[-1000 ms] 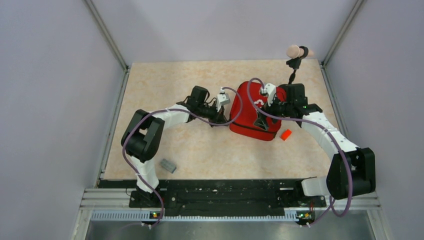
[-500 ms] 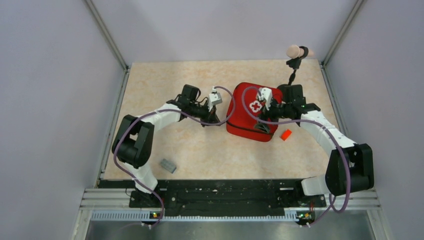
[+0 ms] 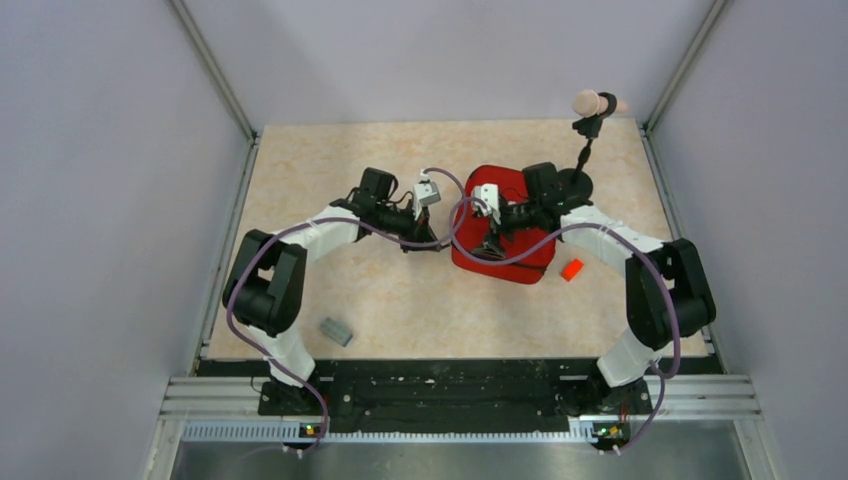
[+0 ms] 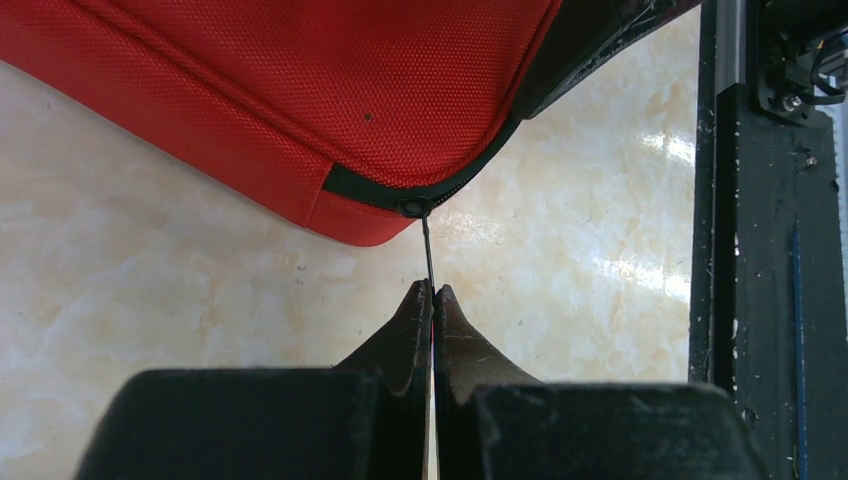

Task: Organize the medicine kit
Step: Zip the medicine box at the center of the board.

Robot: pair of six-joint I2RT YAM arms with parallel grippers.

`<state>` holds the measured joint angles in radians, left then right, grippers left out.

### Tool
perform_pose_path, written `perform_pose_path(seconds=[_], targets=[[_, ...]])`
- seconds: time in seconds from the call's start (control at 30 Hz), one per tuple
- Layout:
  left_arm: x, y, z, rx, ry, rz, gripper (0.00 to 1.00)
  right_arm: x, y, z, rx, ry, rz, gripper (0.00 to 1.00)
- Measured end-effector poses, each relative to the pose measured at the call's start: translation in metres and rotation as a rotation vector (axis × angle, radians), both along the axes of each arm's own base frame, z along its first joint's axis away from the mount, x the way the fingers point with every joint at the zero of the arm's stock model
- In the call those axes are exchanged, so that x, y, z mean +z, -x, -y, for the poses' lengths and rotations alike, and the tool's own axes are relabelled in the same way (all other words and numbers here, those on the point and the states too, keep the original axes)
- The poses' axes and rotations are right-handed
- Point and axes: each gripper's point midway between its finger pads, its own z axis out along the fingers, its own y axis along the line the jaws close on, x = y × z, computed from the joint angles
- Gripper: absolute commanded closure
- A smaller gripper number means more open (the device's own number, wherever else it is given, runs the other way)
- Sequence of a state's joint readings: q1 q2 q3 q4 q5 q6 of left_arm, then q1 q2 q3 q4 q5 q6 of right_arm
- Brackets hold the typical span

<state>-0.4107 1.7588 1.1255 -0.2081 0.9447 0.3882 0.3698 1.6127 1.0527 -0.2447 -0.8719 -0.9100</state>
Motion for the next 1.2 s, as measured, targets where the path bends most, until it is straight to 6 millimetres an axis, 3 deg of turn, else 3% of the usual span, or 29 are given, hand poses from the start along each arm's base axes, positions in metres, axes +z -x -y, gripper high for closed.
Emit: perform_pose_path(seconds=[0.23, 0.47, 0.7, 0.8, 0.93, 1.0, 1.03, 1.1, 1.2], targets=[[0.009, -0.002, 0.004, 0.035, 0.048, -0.06, 1.0, 0.003, 0.007, -0.016, 0.082, -0.035, 0.022, 0.22], [0.021, -0.007, 0.01, 0.047, 0.101, -0.071, 1.0, -0.008, 0.019, -0.034, 0.158, -0.04, 0.017, 0.35], [0.025, -0.009, 0.012, 0.048, 0.129, -0.073, 1.0, -0.021, 0.015, -0.048, 0.176, -0.033, -0.02, 0.52], [0.024, -0.008, 0.011, 0.052, 0.133, -0.082, 1.0, -0.022, 0.016, -0.052, 0.175, -0.036, -0.033, 0.64], [0.022, -0.007, 0.01, 0.055, 0.136, -0.092, 1.0, -0.021, 0.018, -0.056, 0.176, -0.043, -0.041, 0.95], [0.023, -0.007, 0.01, 0.055, 0.137, -0.091, 1.0, -0.019, 0.016, -0.059, 0.174, -0.051, -0.031, 1.0], [0.023, -0.007, 0.01, 0.053, 0.139, -0.092, 0.96, -0.018, 0.016, -0.059, 0.173, -0.053, -0.028, 1.0], [0.023, -0.007, 0.01, 0.057, 0.14, -0.091, 0.74, -0.018, 0.014, -0.06, 0.162, -0.055, -0.03, 1.0], [0.022, -0.01, 0.007, 0.058, 0.137, -0.074, 0.6, -0.016, 0.009, -0.061, 0.151, -0.058, -0.013, 1.0]])
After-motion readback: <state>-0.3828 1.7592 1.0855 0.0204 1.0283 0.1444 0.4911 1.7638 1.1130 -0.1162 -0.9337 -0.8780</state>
